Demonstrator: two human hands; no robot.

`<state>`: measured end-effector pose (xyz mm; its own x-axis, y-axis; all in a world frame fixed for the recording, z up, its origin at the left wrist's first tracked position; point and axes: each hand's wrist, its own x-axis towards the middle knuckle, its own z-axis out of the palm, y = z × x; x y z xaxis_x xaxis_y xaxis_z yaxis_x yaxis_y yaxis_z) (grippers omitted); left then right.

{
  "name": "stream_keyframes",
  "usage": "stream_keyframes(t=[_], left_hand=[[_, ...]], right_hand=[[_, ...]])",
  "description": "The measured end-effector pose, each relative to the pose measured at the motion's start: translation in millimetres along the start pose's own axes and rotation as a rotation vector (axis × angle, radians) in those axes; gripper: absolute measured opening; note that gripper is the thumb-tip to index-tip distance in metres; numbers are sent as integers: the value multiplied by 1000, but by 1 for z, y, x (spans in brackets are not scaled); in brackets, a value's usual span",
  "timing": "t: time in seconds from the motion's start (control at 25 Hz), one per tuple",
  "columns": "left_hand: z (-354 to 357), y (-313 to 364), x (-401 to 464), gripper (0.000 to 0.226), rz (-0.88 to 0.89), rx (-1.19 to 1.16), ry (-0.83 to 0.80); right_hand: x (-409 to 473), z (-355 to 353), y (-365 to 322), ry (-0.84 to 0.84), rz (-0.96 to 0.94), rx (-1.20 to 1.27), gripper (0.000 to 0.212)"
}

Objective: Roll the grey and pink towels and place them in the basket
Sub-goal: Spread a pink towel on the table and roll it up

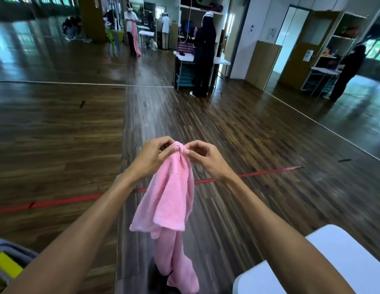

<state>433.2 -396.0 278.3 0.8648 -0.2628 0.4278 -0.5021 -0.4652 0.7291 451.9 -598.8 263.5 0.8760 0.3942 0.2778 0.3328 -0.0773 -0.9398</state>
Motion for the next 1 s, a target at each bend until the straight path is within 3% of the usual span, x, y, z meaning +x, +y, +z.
stream_keyframes(t=[0.2,0.4,0.64,0.72,0.84,1.0], left_hand=[[4,-13,-21,12,-18,29,194],[45,-31,-77,42,-110,-56,240],[44,-31,-71,7,-129,-127,471],[38,-36,-64,5,-190,-199,440],[62,-61,-75,7,-243,-83,253],[104,-59,-86,51,-410,-225,147]], right_hand=[[19,20,-9,126,-102,-216,11],[37,10,-35,296,-148,-237,11],[45,-33,-19,505,-24,-372,11],[29,-35,5,534,36,-411,10],[15,-19,11,489,19,-372,12],[30,-28,-26,442,-48,-367,12]])
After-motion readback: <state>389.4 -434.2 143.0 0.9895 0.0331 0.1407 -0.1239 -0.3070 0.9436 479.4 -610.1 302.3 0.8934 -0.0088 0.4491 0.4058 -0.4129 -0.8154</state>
